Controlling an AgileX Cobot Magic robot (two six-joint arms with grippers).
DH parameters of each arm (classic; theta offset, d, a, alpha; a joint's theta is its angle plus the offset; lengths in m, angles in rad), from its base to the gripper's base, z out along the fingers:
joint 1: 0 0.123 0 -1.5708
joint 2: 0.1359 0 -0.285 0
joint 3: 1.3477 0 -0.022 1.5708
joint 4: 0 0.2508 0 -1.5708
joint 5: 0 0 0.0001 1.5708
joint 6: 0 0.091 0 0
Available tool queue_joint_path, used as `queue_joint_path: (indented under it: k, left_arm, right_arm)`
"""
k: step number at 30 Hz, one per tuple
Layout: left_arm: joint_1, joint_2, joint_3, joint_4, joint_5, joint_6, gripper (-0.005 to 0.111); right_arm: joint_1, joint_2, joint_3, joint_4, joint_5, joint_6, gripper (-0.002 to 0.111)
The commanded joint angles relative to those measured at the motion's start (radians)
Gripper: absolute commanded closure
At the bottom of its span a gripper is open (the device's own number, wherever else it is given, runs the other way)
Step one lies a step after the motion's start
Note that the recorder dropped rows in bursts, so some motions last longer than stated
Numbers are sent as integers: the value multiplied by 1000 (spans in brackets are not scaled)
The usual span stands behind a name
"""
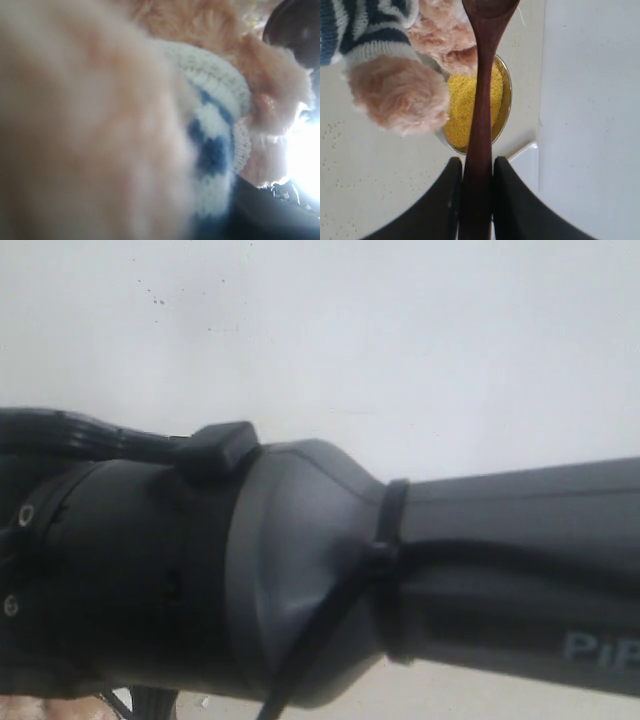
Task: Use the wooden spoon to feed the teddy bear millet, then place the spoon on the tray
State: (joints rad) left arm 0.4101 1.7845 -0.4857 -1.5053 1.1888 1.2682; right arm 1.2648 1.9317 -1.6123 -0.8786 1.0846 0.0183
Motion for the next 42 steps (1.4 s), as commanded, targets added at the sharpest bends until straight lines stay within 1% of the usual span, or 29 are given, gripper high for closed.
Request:
queue_joint_path:
  k: [1,2,5,8,11,14,17,19,23,28,31,33,35,39,42]
  left_arm:
    - [-4,-13,5,-14,32,7,103]
    - [-4,-13,5,-14,32,7,103]
    - [-4,-13,5,-16,32,7,103]
    - [-4,-13,5,-18,32,7,103]
    - [-4,-13,5,-25,32,7,103]
    - [-4,-13,5,-25,32,7,103]
    - [-4,-13,5,-25,32,7,103]
    - [-4,-13,5,-25,32,7,103]
    - [-4,-13,5,-34,32,7,103]
    - [-4,-13,5,-34,32,7,103]
    - [-4,-13,5,-25,32,7,103]
    - [-4,-13,5,-25,32,7,103]
    - [-4,-13,5,-31,32,7,103]
    - [-4,-13,5,-50,32,7,103]
    - [-4,-13,5,-50,32,7,103]
  right_arm:
    - [3,-1,-6,-68,4,119,109]
    - [1,-1,-6,-70,-8,147,109]
    - [9,5,-6,-75,18,78,109]
    - [19,5,-6,-115,2,140,109]
    - [32,7,-6,-117,6,46,109]
    - [32,5,-6,-181,-4,193,109]
    - [34,7,-6,-168,19,106,109]
    - [34,5,-6,-178,25,161,109]
    - [41,5,-6,-146,46,78,109]
    - [32,-3,-6,-146,72,135,109]
    - [-2,-16,-6,-164,98,127,109]
    - [-41,-31,-6,-127,100,130,109]
    - [-82,-50,-6,-42,98,113,109]
    - [-184,-91,-6,158,105,7,109]
    - [-271,-123,-6,248,98,-28,109]
